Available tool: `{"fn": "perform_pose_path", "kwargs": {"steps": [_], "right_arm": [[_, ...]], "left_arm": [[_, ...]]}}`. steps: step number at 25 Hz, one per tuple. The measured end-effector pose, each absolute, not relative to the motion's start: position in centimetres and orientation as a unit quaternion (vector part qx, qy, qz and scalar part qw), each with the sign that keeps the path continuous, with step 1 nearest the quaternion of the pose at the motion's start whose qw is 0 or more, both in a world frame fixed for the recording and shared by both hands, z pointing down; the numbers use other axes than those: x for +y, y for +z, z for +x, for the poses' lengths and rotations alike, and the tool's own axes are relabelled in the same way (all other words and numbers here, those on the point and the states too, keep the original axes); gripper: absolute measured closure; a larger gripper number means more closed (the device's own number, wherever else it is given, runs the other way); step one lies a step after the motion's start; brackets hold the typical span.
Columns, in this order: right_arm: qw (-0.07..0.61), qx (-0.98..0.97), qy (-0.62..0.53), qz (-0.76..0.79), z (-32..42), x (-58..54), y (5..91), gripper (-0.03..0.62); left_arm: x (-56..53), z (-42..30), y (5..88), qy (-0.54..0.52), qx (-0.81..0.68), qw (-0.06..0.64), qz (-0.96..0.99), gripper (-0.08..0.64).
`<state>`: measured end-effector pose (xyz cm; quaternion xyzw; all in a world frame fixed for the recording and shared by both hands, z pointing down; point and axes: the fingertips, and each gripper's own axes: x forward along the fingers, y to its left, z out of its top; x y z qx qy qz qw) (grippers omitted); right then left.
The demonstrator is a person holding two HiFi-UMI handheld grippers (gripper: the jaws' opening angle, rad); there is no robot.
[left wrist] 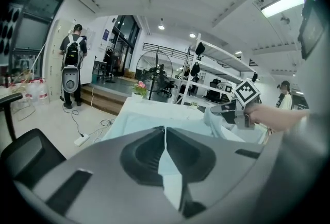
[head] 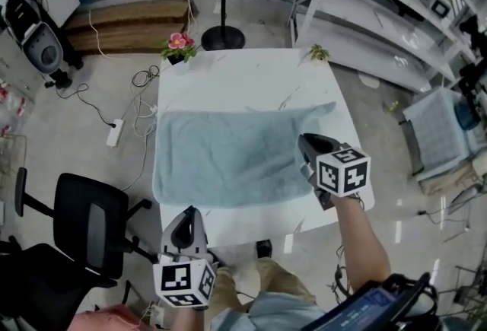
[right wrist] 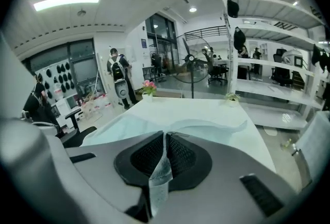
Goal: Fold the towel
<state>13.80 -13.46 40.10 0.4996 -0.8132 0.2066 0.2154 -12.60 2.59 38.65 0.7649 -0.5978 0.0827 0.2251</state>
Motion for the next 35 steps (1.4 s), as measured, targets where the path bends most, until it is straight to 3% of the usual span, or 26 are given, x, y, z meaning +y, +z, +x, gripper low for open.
{"fn": "perform_pose_path", "kwargs": {"steps": [20,31,35], "right_arm": [[0.294,-0.892,0.128,0.319,-18.7,-13.0,42.8,0.56],[0.389,-0.874,0.114,0.267,-24.8,-10.8,51.6,0.558],[0.393,-0.869,0.13,0.272,-25.0,-10.9,53.7,0.557]], "left_arm": [[8.3,-31.5,40.7,0.046,-0.688,0.262,0.675,0.545],[9.3,-34.1,42.5,0.044,-0.689,0.284,0.665,0.545],[9.2,-34.0,42.9,0.049,-0.684,0.291,0.667,0.545]]}}
